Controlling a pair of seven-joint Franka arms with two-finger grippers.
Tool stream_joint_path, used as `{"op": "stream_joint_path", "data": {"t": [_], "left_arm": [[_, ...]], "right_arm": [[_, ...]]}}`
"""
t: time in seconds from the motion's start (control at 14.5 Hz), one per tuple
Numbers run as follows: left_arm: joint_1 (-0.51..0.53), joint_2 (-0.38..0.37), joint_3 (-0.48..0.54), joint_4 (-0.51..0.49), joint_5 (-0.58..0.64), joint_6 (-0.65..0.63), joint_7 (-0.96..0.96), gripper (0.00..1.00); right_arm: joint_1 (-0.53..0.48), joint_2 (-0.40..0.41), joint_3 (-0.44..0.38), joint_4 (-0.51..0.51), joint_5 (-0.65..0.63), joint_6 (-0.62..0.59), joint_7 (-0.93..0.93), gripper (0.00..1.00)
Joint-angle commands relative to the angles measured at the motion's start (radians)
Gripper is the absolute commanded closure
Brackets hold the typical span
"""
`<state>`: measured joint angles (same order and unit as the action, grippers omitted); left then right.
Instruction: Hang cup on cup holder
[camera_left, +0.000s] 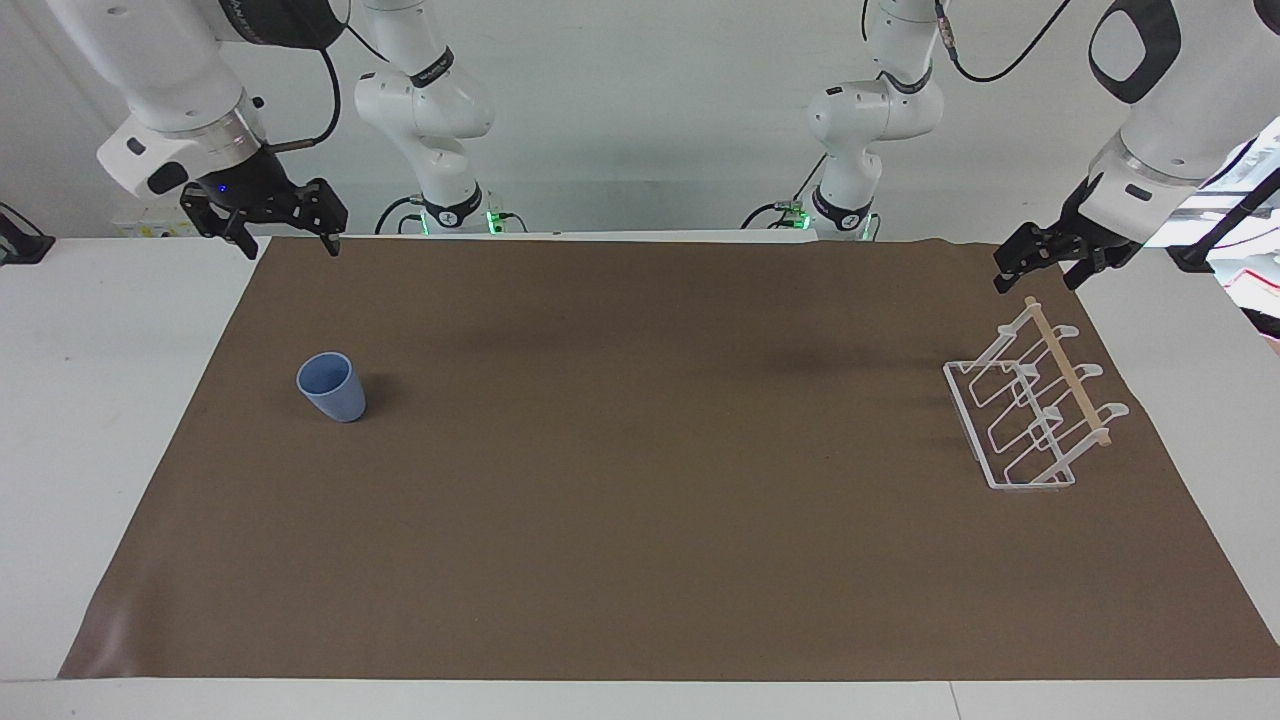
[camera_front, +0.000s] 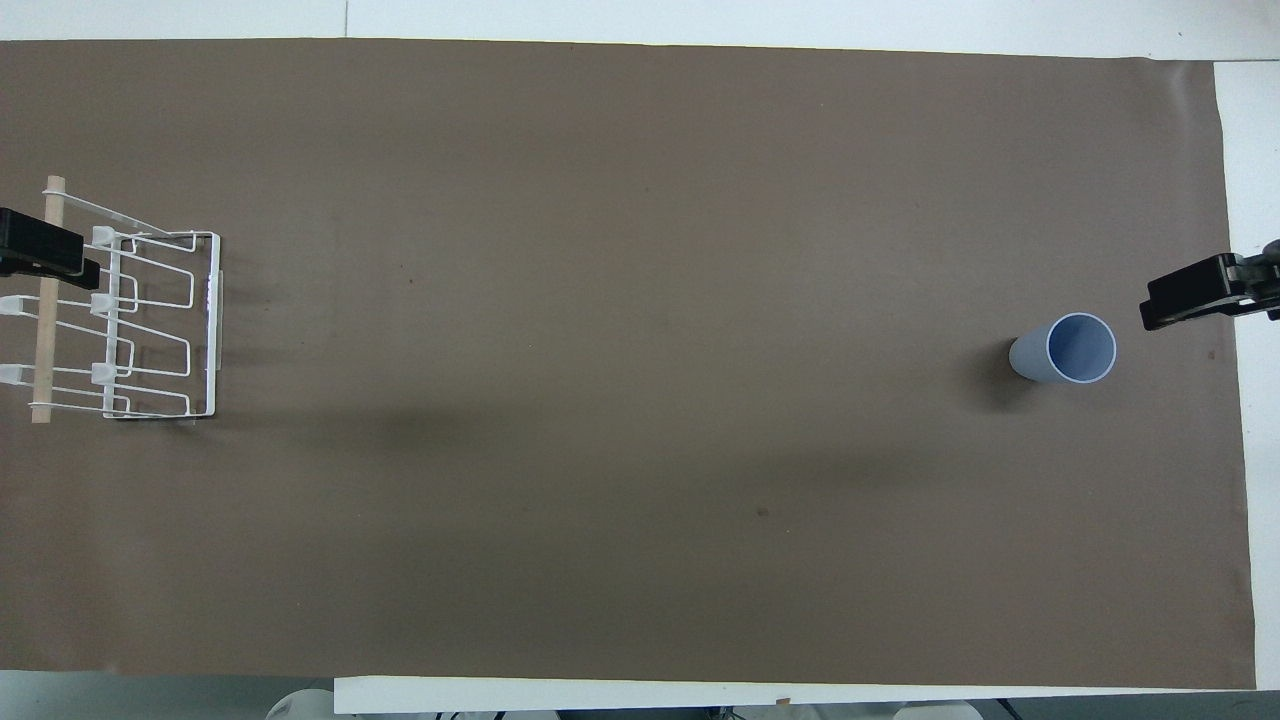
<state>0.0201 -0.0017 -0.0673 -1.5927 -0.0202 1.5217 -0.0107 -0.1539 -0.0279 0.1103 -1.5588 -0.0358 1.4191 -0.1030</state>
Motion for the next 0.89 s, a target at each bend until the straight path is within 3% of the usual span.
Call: {"op": "stream_joint_path", "data": {"t": [0.0,0.55,0.83], "left_arm": [[0.003,-0.007,-0.002,0.010,0.017,-0.021,-0.011,0.00],[0.003,-0.007,-0.002,0.010,0.019,-0.021,-0.009,0.00],[0.001,-0.007,-0.002,0.010,0.019,-0.021,-0.009,0.00]], "right_arm": [[-0.013,0.000,0.006,-0.003,0.013,-0.003,0.003,0.00],[-0.022,-0.006,0.002,-0.015,0.020,0.021,-0.007,0.00],[-0.111,-0.017,-0.004,-0.217,0.017,0.251,-0.156,0.00]]}}
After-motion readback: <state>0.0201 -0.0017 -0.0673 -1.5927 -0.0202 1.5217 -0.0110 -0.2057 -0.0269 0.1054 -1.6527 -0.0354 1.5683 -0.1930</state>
